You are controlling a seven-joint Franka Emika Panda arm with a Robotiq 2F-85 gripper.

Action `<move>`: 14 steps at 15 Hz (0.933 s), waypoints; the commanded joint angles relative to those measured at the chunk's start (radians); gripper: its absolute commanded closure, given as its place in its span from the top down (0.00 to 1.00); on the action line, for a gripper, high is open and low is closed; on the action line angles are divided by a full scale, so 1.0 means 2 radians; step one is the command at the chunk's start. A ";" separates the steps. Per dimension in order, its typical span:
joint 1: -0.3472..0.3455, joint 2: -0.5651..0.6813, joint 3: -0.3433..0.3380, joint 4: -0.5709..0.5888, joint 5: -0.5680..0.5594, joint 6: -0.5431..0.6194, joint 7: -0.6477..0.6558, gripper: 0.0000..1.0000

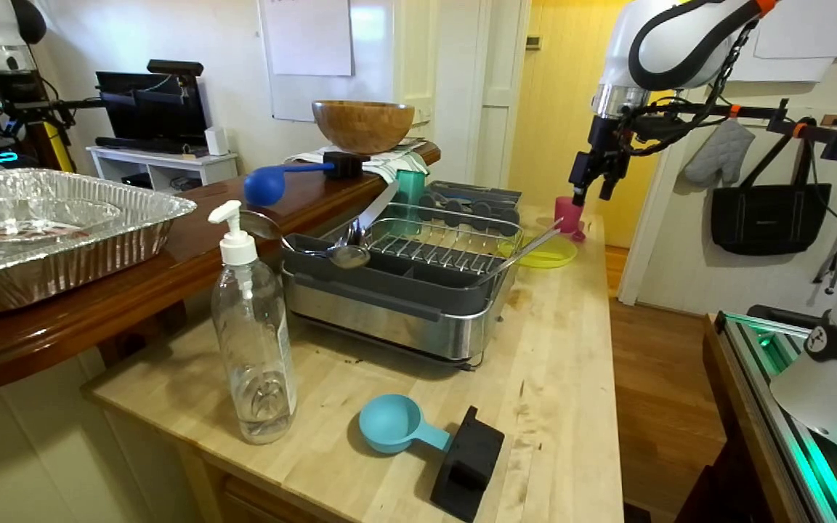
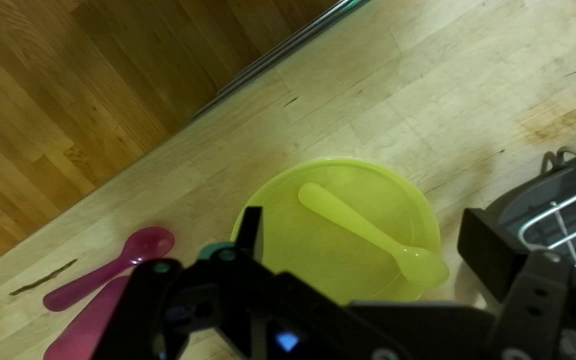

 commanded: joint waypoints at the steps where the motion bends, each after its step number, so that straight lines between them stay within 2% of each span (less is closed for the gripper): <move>1: 0.002 0.021 -0.006 0.002 -0.018 0.041 -0.037 1.00; 2: -0.002 0.029 -0.006 0.004 -0.027 0.054 -0.039 1.00; 5: 0.008 0.058 -0.027 0.012 -0.008 0.091 -0.113 1.00; 9: 0.026 0.100 -0.052 0.014 0.035 0.116 -0.241 1.00; 14: 0.032 0.145 -0.054 0.015 0.093 0.154 -0.368 1.00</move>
